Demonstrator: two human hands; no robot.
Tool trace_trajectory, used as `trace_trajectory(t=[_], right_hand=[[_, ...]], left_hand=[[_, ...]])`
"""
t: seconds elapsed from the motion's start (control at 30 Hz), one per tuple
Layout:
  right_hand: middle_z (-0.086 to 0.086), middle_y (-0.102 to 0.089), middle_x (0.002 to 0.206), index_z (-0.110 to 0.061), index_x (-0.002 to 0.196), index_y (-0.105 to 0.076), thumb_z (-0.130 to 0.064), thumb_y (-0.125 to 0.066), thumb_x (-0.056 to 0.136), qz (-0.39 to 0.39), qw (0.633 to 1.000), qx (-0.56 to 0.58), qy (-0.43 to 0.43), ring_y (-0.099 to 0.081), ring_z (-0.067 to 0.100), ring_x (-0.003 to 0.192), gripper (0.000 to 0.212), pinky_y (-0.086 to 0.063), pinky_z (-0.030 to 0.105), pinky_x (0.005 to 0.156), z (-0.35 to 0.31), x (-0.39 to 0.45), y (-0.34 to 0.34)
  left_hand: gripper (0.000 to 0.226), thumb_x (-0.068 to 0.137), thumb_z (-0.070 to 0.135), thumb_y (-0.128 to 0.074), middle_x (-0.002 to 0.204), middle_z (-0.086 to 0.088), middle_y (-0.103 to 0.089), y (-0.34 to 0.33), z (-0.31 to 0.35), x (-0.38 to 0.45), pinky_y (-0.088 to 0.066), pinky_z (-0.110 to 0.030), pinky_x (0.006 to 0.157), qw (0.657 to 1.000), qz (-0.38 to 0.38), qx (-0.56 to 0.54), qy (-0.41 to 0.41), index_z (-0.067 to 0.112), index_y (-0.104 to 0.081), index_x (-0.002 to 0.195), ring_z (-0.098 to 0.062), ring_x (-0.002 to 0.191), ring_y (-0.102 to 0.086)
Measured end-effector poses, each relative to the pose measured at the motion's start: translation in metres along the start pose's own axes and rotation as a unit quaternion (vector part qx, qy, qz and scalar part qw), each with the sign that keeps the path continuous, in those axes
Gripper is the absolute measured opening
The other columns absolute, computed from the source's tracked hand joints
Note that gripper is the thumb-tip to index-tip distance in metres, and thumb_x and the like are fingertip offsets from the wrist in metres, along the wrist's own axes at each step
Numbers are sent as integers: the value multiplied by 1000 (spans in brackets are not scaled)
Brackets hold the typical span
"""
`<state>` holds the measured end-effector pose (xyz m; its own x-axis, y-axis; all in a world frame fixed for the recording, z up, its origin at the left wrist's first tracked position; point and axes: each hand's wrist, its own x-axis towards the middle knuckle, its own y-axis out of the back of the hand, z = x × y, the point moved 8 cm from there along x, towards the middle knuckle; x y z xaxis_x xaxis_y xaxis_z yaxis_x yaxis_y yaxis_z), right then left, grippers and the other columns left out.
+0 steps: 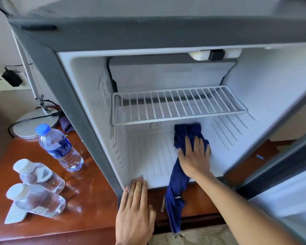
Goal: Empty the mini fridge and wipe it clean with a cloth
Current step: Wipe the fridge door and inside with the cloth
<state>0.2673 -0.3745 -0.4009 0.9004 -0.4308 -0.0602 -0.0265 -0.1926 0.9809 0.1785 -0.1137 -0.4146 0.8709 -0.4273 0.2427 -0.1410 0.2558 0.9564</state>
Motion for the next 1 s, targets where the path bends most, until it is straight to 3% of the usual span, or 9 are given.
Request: trace_trajectory(t=[0.13, 0.33, 0.47, 0.53, 0.6, 0.7, 0.77, 0.9, 1.0], right_hand=[[14, -10, 167, -22, 161, -15, -50, -22, 102, 25, 1000, 5, 6, -7, 35, 153, 65, 8, 57, 121, -45, 36, -12], [6, -57, 136, -25, 136, -60, -29, -55, 88, 124, 936, 86, 319, -54, 30, 125, 48, -36, 52, 114, -102, -69, -13], [-7, -62, 127, -30, 133, -61, -14, -64, 91, 128, 927, 275, 220, -59, 18, 117, 45, -47, 32, 101, -73, -66, 4], [-10, -66, 126, -33, 128, -63, -12, -66, 95, 82, 858, 497, 99, -63, 12, 117, 40, -50, 31, 101, -59, -46, 11], [-2, -72, 120, -28, 126, -65, -14, -64, 99, 11, 743, 670, 0, -68, 17, 111, 31, -55, 35, 96, -63, -28, 19], [9, -71, 122, -18, 130, -62, -14, -58, 102, -75, 595, 800, -11, -68, 28, 111, 28, -54, 40, 93, -110, -9, 46], [13, -67, 129, -14, 136, -57, -13, -54, 103, -129, 552, 824, 2, -63, 31, 119, 33, -50, 42, 102, -158, -11, 55], [-3, -57, 145, -30, 149, -43, -29, -56, 101, -212, 571, 791, 56, -51, 18, 136, 51, -33, 45, 120, -221, -49, 49], [-12, -57, 143, -30, 150, -43, -24, -50, 105, -212, 606, 759, 111, -51, 7, 135, 46, -36, 34, 118, -204, -88, 51]], left_hand=[[78, 75, 27, -54, 161, -13, -42, 0, -3, -1, -31, -48, 119, 1000, -2, -18, -6, 3, -51, 149, -29, 148, -42], [72, 83, 31, -45, 159, -16, -44, -1, -5, 0, -29, -44, 119, 996, -86, 24, -13, 3, -50, 150, -30, 148, -42], [70, 91, 36, -48, 156, -17, -42, 8, 0, 17, -30, -45, 124, 979, -167, 102, -64, 2, -41, 153, -34, 145, -40], [74, 94, 45, -31, 158, -20, -38, 13, 0, 34, -21, -47, 126, 968, -183, 145, -87, 5, -34, 156, -36, 147, -35], [81, 97, 56, -23, 169, -23, -16, 17, 4, 43, -8, -47, 127, 962, -194, 157, -108, 12, -16, 164, -38, 156, -18], [94, 98, 70, -26, 164, -16, 32, 3, 8, 31, 6, -49, 128, 948, -271, 132, -104, 18, 22, 160, -36, 156, 22], [95, 96, 67, -30, 165, -16, 32, 5, 10, 25, 9, -48, 128, 950, -265, 131, -100, 16, 17, 162, -35, 155, 25], [93, 94, 59, -38, 172, -12, 7, 4, 1, 12, 3, -48, 129, 947, -281, 117, -105, 17, 6, 165, -33, 158, 9], [80, 91, 60, -39, 159, -10, -34, 9, 2, 11, -14, -47, 127, 943, -289, 123, -107, 16, -34, 157, -32, 148, -25]])
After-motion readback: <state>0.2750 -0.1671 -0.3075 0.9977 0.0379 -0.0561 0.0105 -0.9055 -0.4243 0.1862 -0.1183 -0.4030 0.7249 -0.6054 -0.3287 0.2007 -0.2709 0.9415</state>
